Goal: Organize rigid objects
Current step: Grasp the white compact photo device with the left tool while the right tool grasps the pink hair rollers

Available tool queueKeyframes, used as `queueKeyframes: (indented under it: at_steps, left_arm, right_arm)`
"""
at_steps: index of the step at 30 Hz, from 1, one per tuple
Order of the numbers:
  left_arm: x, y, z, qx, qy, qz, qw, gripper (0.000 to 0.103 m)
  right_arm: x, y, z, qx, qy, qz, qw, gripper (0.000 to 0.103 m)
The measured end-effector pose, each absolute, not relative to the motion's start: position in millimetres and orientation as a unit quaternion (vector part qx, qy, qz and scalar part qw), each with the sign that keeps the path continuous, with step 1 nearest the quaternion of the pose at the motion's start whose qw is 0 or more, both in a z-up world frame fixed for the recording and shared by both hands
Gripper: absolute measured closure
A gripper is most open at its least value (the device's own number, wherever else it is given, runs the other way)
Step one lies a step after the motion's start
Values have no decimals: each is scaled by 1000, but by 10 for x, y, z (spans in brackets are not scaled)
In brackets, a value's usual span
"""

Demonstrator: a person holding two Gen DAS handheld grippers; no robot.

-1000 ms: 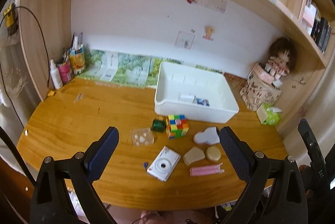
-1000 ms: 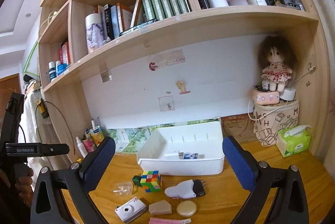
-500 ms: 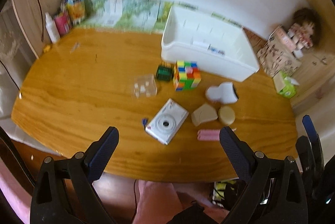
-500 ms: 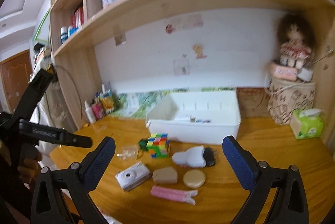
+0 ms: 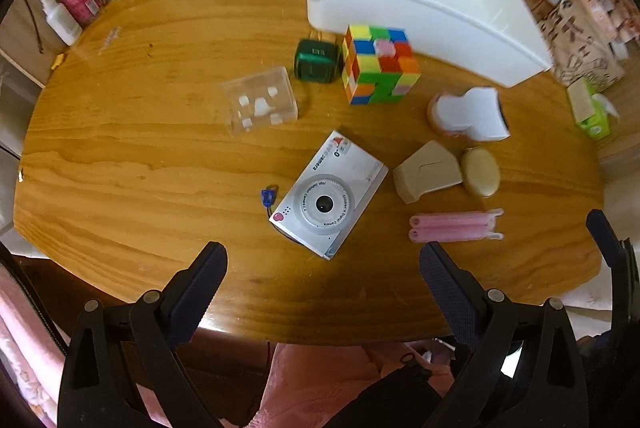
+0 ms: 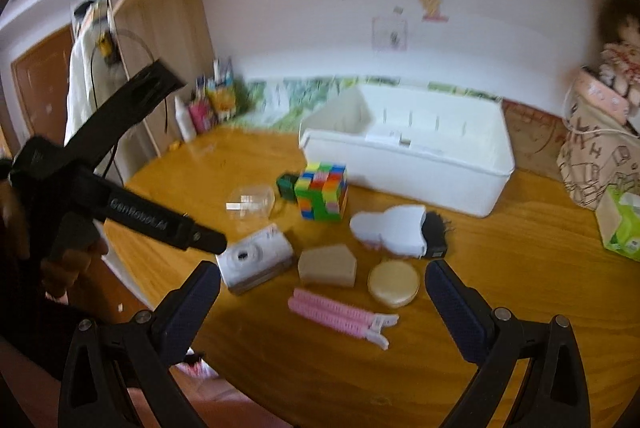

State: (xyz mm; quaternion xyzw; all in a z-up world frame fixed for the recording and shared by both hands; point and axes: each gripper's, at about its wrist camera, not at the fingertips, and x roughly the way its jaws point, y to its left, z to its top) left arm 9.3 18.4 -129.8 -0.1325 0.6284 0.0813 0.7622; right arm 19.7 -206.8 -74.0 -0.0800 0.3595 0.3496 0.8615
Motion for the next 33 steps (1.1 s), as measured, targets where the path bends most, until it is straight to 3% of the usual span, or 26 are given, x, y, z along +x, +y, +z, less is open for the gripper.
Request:
queueKeyframes:
  at_steps: [18, 24, 33]
  left_arm:
    - [669, 245, -1936, -128, 705, 77, 693, 6]
    - [828, 382, -2022, -131, 718, 72, 679, 6]
    - [977, 454, -2190, -142, 739, 59, 656, 12]
  right_arm:
    - [480, -1529, -1409, -193, 479, 399, 758, 1]
    - [560, -1398, -1550, -226, 504, 403, 730, 8]
    - [653, -1329, -1652, -257, 526, 389, 711, 32]
